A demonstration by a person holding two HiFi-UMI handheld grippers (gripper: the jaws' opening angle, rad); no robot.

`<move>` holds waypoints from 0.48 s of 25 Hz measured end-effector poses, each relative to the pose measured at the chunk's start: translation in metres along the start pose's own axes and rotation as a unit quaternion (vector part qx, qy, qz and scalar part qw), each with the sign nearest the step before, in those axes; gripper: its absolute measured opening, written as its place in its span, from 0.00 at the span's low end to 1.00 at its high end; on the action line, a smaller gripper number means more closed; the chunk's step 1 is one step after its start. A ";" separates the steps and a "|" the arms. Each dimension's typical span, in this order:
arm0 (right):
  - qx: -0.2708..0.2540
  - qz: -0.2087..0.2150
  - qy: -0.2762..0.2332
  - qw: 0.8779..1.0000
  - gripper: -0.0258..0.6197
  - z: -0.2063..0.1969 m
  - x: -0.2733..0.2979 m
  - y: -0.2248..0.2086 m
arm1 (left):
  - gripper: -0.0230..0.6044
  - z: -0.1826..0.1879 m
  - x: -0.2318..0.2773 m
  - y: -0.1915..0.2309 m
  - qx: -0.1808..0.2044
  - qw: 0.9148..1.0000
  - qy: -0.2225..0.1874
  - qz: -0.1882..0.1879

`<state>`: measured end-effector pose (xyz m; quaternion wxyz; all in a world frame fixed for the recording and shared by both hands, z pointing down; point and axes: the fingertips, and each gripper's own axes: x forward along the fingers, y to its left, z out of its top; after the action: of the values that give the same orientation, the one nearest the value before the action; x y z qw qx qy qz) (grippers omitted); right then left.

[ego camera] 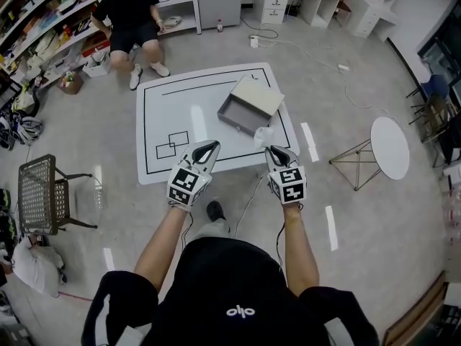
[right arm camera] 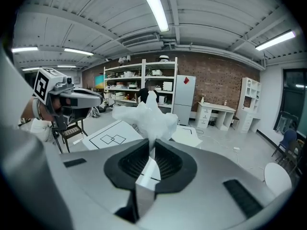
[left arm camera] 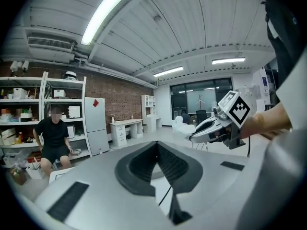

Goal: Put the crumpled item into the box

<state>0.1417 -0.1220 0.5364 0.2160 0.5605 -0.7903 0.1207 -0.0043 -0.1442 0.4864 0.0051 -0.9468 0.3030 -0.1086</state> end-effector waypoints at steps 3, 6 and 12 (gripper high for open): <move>0.002 -0.004 0.005 1.000 0.11 0.014 0.031 -0.004 | 0.05 0.000 0.014 0.031 -0.004 1.000 -0.001 -0.006; 0.004 -0.010 0.009 1.000 0.11 0.028 0.054 -0.005 | 0.05 -0.002 0.023 0.055 -0.008 1.000 0.001 -0.014; 0.001 -0.019 0.021 1.000 0.11 0.042 0.083 -0.008 | 0.05 -0.007 0.036 0.086 -0.015 1.000 -0.003 -0.027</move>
<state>0.1171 -0.2120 0.5386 0.2341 0.5727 -0.7750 0.1287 -0.0268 -0.2349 0.4943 -0.0109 -0.9549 0.2790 -0.1012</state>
